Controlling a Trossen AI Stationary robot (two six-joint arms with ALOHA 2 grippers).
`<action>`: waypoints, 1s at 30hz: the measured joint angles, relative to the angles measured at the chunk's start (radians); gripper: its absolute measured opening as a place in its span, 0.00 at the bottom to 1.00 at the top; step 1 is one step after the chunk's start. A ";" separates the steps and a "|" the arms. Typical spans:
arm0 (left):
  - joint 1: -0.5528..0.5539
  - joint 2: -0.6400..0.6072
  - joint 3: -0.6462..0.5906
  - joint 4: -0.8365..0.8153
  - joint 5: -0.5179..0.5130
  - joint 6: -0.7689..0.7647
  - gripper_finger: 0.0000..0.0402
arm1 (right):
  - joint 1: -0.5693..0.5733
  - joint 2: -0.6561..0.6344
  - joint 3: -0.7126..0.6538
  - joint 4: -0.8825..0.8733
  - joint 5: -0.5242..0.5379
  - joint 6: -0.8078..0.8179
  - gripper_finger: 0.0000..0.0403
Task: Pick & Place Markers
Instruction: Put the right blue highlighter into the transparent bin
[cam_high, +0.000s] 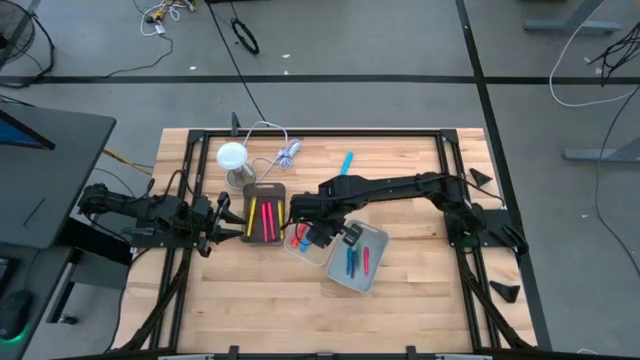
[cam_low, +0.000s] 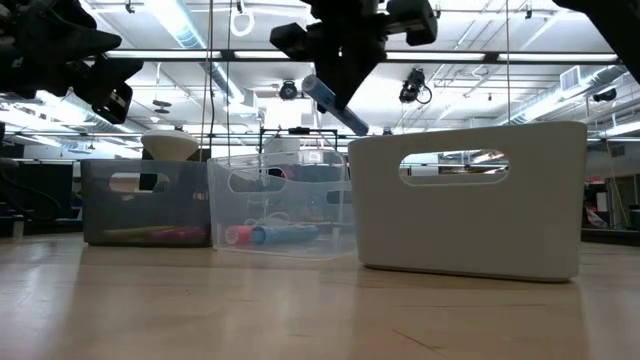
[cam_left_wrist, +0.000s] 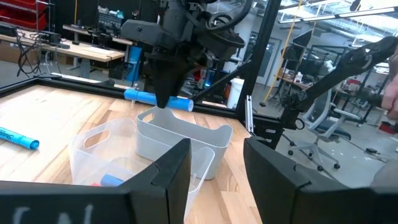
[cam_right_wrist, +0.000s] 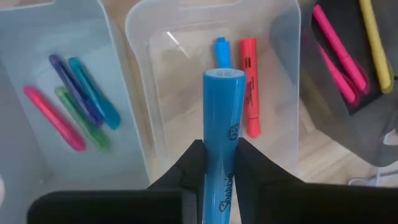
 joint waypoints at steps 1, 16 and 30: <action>0.000 0.000 0.000 0.000 0.000 0.000 0.38 | 0.000 0.000 0.000 0.004 -0.001 0.000 0.12; 0.000 0.000 0.000 -0.002 0.000 0.000 0.38 | -0.003 0.138 -0.004 0.068 -0.024 -0.003 0.12; 0.000 0.000 0.000 -0.001 0.000 0.000 0.38 | -0.031 0.257 -0.051 0.131 -0.022 -0.027 0.12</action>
